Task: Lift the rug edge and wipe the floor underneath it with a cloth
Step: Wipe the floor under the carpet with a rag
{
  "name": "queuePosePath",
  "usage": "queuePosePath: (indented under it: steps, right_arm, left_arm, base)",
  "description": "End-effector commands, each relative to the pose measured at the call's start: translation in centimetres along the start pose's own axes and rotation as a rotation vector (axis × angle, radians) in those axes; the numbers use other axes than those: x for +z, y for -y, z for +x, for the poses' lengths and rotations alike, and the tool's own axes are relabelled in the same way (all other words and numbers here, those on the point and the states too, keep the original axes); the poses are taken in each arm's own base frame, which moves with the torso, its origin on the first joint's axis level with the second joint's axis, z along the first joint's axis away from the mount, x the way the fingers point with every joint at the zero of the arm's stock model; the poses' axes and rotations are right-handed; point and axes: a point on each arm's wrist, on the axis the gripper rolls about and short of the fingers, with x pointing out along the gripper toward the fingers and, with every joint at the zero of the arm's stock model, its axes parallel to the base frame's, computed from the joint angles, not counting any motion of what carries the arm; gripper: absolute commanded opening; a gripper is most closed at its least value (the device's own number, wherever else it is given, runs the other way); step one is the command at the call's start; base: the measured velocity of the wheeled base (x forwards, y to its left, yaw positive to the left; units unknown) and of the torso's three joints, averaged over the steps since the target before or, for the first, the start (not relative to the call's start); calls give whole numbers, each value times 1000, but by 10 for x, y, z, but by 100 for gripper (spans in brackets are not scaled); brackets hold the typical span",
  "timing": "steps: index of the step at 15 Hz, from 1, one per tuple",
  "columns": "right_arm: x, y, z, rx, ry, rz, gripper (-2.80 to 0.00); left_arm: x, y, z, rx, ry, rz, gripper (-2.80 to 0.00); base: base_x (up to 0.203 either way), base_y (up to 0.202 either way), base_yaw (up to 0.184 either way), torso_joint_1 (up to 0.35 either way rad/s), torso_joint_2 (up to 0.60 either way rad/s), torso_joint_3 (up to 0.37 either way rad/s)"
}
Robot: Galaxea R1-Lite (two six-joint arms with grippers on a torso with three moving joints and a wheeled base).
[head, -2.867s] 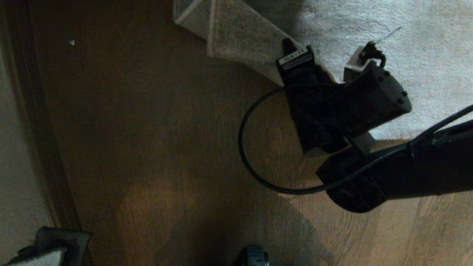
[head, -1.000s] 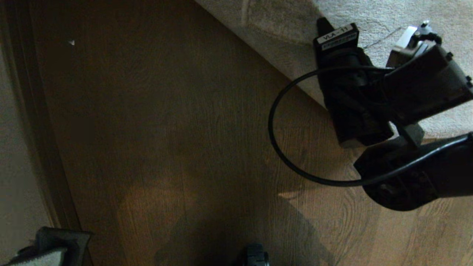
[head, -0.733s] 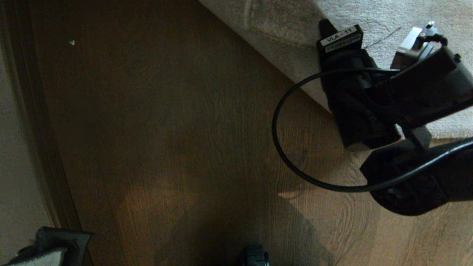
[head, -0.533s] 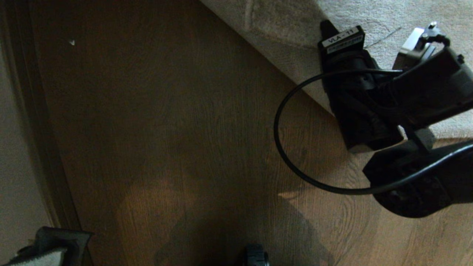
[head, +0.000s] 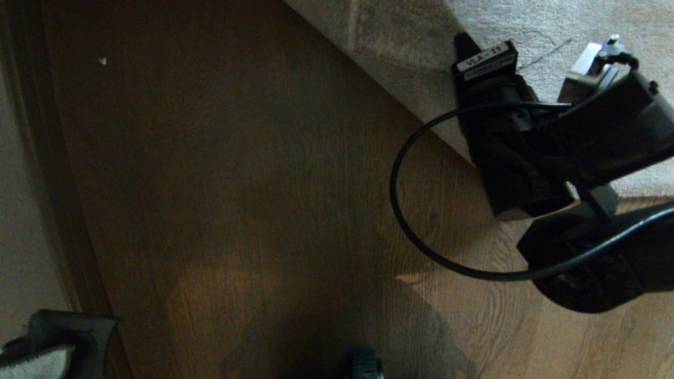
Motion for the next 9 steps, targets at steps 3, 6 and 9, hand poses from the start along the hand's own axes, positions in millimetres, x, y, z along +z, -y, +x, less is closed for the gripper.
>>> queuePosePath:
  steps: [3, 6, 9]
  right_arm:
    - [1, -1, 0, 19, 28, 22, -280]
    - [-2, 1, 0, 15, 22, 17, -280]
    - [-2, 2, 0, 14, 21, 16, -280]
  left_arm:
    - [10, 1, -3, -44, 42, 13, -280]
    - [9, 1, -3, -43, 33, 6, -280]
    - [10, 1, -4, -57, 12, 4, -280]
  base:
    - [0, 0, 0, 0, 0, 0]
    - [0, 0, 0, 0, 0, 0]
    - [0, 0, 0, 0, 0, 0]
